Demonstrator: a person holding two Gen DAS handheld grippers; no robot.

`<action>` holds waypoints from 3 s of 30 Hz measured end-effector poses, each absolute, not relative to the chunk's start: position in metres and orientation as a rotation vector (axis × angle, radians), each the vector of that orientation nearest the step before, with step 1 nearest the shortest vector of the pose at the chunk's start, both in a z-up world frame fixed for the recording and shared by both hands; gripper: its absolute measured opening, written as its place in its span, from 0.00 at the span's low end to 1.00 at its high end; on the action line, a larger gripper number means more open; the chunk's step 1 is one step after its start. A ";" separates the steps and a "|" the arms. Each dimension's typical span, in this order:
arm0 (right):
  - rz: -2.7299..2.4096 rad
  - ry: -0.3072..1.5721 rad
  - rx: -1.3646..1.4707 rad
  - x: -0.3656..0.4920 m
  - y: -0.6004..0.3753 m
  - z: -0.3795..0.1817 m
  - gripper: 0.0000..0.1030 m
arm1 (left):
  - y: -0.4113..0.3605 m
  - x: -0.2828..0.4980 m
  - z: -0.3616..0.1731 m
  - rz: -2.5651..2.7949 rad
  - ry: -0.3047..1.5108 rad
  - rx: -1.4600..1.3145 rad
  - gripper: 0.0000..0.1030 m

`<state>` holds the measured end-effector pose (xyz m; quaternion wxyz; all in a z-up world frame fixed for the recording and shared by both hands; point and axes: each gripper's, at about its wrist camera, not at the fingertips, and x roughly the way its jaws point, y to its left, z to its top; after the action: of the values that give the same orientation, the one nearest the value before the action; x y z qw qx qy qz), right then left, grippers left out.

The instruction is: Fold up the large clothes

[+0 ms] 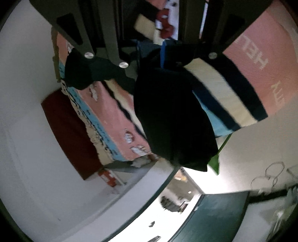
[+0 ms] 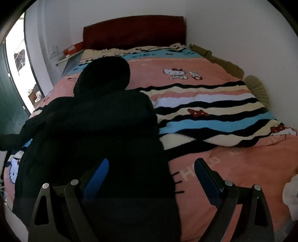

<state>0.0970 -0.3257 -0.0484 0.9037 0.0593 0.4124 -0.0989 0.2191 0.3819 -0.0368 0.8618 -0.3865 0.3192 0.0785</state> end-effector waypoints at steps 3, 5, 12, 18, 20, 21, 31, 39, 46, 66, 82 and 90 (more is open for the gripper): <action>-0.202 0.833 0.143 0.090 -0.345 -0.050 0.90 | 0.351 0.221 -0.004 0.149 0.648 -0.767 0.13; -0.207 0.818 0.156 0.086 -0.358 -0.050 0.90 | 0.324 0.225 0.022 0.126 0.630 -0.736 0.13; -0.239 0.767 0.179 0.079 -0.405 -0.044 0.90 | 0.223 0.240 0.087 0.026 0.607 -0.611 0.13; -0.275 0.721 0.234 0.071 -0.445 -0.035 0.90 | 0.135 0.259 0.109 -0.062 0.605 -0.548 0.12; -0.294 0.707 0.253 0.068 -0.458 -0.032 0.90 | 0.111 0.260 0.108 -0.088 0.614 -0.533 0.11; -0.302 0.702 0.263 0.067 -0.464 -0.032 0.90 | 0.097 0.261 0.106 -0.106 0.620 -0.526 0.11; -0.347 0.711 0.313 0.063 -0.496 -0.045 0.90 | -0.019 0.275 0.078 -0.245 0.708 -0.432 0.10; -0.391 0.705 0.283 0.061 -0.507 -0.056 0.90 | -0.108 0.279 0.022 -0.285 0.833 -0.304 0.10; -0.455 0.739 0.288 0.061 -0.525 -0.078 0.90 | -0.149 0.287 -0.048 -0.266 0.947 -0.251 0.10; -0.498 0.745 0.262 0.062 -0.529 -0.082 0.90 | -0.179 0.261 -0.063 -0.402 1.012 -0.212 0.52; -0.420 0.753 0.135 0.071 -0.485 -0.078 0.91 | -0.039 0.231 -0.046 -0.367 0.939 -0.160 0.52; -0.266 0.799 0.072 0.126 -0.400 -0.069 0.91 | 0.102 0.249 -0.054 -0.170 0.931 -0.177 0.52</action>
<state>0.1259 -0.4005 -0.0686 0.9121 0.0351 0.3877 -0.1289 0.2486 0.1025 -0.0540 0.8863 -0.0849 0.4478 -0.0818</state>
